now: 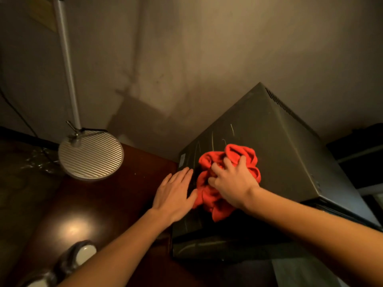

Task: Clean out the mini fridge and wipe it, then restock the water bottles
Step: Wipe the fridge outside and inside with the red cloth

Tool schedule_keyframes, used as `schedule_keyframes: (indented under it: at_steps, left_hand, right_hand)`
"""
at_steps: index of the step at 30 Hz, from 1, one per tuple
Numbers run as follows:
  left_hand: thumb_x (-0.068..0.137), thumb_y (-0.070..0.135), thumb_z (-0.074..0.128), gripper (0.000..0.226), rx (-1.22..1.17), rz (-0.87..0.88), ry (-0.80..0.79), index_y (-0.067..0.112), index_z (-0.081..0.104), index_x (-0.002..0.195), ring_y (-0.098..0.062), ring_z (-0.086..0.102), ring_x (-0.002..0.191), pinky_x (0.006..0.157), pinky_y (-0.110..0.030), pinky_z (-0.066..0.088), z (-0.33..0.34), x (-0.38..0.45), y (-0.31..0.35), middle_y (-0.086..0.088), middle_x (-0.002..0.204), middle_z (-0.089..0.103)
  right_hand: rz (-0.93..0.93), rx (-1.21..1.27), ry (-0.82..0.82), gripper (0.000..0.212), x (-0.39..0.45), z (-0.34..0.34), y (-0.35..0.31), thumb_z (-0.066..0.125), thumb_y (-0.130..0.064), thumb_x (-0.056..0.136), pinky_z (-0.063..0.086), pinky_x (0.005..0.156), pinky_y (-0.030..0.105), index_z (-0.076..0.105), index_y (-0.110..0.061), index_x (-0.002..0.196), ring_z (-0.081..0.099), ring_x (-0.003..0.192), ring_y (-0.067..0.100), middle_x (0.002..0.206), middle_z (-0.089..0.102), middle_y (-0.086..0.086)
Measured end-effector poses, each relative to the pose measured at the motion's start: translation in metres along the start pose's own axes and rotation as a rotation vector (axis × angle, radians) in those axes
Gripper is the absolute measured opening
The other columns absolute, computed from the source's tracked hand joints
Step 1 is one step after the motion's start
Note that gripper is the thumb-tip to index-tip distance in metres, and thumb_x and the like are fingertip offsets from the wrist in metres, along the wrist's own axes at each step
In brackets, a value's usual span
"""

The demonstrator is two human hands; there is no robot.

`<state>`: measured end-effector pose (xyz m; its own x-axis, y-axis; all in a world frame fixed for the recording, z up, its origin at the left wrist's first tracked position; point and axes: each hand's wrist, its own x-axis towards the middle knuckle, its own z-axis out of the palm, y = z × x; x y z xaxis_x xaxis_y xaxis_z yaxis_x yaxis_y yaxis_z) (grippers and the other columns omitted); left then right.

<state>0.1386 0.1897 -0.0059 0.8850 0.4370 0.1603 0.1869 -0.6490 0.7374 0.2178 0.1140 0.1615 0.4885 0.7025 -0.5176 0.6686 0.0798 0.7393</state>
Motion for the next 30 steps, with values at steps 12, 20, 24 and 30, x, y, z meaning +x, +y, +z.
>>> schedule_keyframes:
  at_steps: [12, 20, 24, 30]
  left_hand:
    - [0.096, 0.048, 0.034, 0.069, 0.025, -0.051, 0.011, 0.02, 0.018, 0.156, -0.011, 0.021, 0.147, 0.12, -0.031, 0.012, -0.002, 0.017, -0.026, 0.002, 0.163, 0.02]
    - [0.095, 0.046, 0.022, 0.067, 0.028, -0.03, -0.018, 0.022, 0.013, 0.157, -0.01, 0.02, 0.148, 0.12, -0.03, 0.011, 0.006, 0.006, -0.011, 0.004, 0.163, 0.018]
    - [0.087, 0.055, 0.004, 0.078, 0.021, -0.056, 0.019, 0.023, 0.016, 0.157, -0.009, 0.021, 0.147, 0.12, -0.03, 0.013, 0.012, 0.005, -0.015, 0.004, 0.163, 0.021]
    - [0.103, 0.044, 0.031, 0.061, -0.001, -0.09, 0.058, 0.023, 0.015, 0.157, -0.009, 0.02, 0.147, 0.121, -0.031, 0.013, 0.014, 0.029, -0.028, 0.005, 0.163, 0.019]
  right_hand:
    - [-0.006, 0.044, 0.025, 0.049, 0.058, 0.01, -0.001, 0.055, -0.047, 0.084, 0.027, 0.1, 0.058, 0.056, -0.027, 0.129, 0.044, 0.122, 0.035, 0.137, 0.045, 0.009]
    - [-0.288, 0.086, -0.093, 0.038, -0.011, 0.017, -0.059, 0.055, -0.027, 0.091, 0.027, 0.1, 0.062, 0.055, -0.025, 0.13, 0.042, 0.124, 0.038, 0.134, 0.047, 0.011]
    - [-0.083, 0.108, -0.049, 0.036, 0.025, 0.008, -0.024, 0.044, -0.027, 0.096, 0.025, 0.103, 0.059, 0.055, -0.025, 0.131, 0.036, 0.131, 0.036, 0.143, 0.041, 0.009]
    - [0.271, 0.072, 0.087, 0.035, 0.088, 0.001, 0.046, 0.043, -0.029, 0.097, 0.029, 0.103, 0.056, 0.053, -0.028, 0.131, 0.037, 0.13, 0.035, 0.142, 0.04, 0.009]
